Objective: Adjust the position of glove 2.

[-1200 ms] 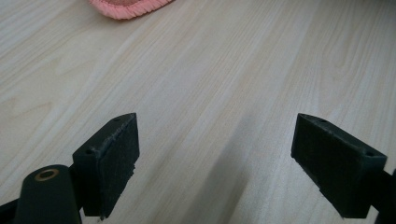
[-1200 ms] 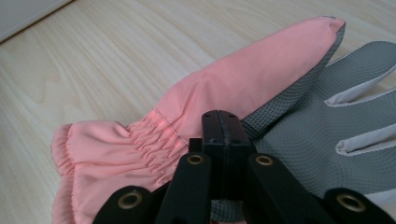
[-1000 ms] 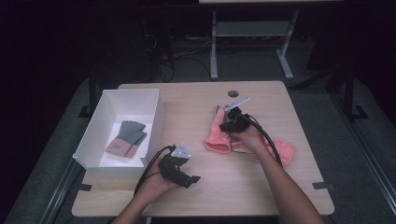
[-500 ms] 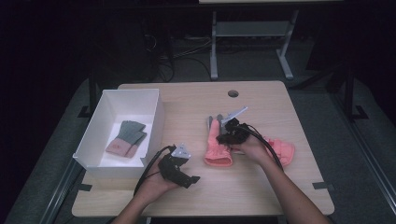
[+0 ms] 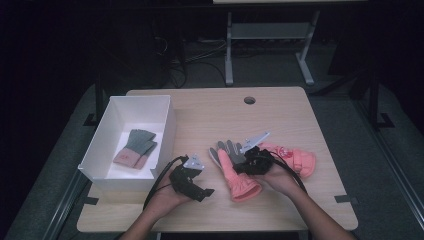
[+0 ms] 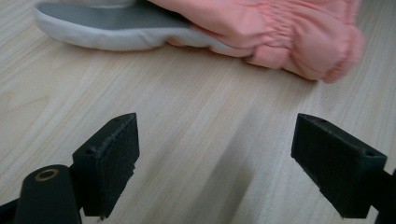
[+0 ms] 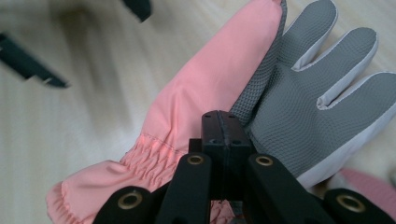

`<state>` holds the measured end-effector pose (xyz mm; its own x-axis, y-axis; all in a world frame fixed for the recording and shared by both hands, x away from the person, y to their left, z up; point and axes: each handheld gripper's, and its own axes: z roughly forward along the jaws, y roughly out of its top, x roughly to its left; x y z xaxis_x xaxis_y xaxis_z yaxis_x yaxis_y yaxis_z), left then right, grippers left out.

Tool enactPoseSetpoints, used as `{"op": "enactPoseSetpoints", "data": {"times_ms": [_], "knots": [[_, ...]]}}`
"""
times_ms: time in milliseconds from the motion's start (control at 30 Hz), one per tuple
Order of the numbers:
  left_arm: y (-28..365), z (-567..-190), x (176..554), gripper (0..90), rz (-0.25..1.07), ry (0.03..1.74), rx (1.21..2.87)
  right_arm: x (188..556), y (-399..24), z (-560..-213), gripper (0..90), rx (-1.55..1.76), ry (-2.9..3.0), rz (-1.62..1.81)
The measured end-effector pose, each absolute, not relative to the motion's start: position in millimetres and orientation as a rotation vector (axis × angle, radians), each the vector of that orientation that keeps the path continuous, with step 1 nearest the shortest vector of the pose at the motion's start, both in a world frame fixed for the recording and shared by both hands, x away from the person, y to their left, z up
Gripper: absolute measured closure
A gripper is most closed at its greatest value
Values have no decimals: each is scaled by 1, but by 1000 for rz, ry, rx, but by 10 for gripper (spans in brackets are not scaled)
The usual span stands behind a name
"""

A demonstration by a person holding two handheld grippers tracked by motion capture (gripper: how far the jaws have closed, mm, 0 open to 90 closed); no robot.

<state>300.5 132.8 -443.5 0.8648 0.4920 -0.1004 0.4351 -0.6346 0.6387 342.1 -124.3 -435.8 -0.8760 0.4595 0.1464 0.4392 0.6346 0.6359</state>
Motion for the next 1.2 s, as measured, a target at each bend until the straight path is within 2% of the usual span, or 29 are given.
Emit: {"op": "enactPoseSetpoints", "data": {"times_ms": [233, 500, 700, 1200], "knots": [[132, -444, 299, 149, 101, 671, 2355, 315, -138, -433, 900, 770, 2822, 1125], [131, -444, 299, 149, 104, 672, 2354, 280, -172, -424, 900, 842, 2745, 1207], [130, -443, 299, 149, 106, 654, 2376, 258, -172, -424, 900, 832, 2765, 1237], [129, -445, 299, 149, 93, 660, 2371, 270, -192, -428, 900, 886, 2747, 1068]]}}
